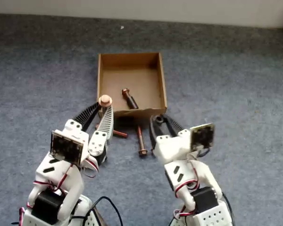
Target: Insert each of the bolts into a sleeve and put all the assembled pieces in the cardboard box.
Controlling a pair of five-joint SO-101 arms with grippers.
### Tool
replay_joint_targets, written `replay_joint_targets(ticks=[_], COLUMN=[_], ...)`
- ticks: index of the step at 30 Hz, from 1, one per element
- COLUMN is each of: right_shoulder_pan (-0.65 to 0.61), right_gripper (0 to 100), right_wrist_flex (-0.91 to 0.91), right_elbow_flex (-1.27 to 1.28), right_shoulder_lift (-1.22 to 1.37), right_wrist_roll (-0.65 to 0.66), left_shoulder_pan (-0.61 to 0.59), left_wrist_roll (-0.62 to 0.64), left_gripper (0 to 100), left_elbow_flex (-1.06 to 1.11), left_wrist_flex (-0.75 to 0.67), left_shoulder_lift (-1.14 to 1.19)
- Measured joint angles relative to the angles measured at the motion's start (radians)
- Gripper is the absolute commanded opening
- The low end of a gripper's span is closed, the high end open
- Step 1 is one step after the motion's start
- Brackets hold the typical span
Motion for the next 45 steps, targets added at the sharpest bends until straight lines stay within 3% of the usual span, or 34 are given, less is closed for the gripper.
replay_joint_targets(ticks=[11,17,24,45], right_shoulder_pan=[-0.212,-0.305,-0.321,-0.338], right_gripper=[0.6,0.6,0.6,0.6], right_wrist_flex=[0.000,-0.063,-0.198,-0.203], right_elbow_flex=[0.025,0.028,0.028,0.028], right_shoulder_lift=[-0.002,-0.002,-0.002,-0.002], right_wrist_roll=[0.130,0.229,0.299,0.305], left_shoulder_pan=[0.005,0.091,0.109,0.164], left_wrist_roll=[0.135,0.141,0.144,0.149], left_gripper=[1,1,1,1], left_elbow_flex=[-0.012,-0.012,-0.012,-0.071], left_wrist_flex=[0.000,0.000,0.000,0.029], left_shoulder_lift=[-0.009,-0.009,-0.009,-0.009])
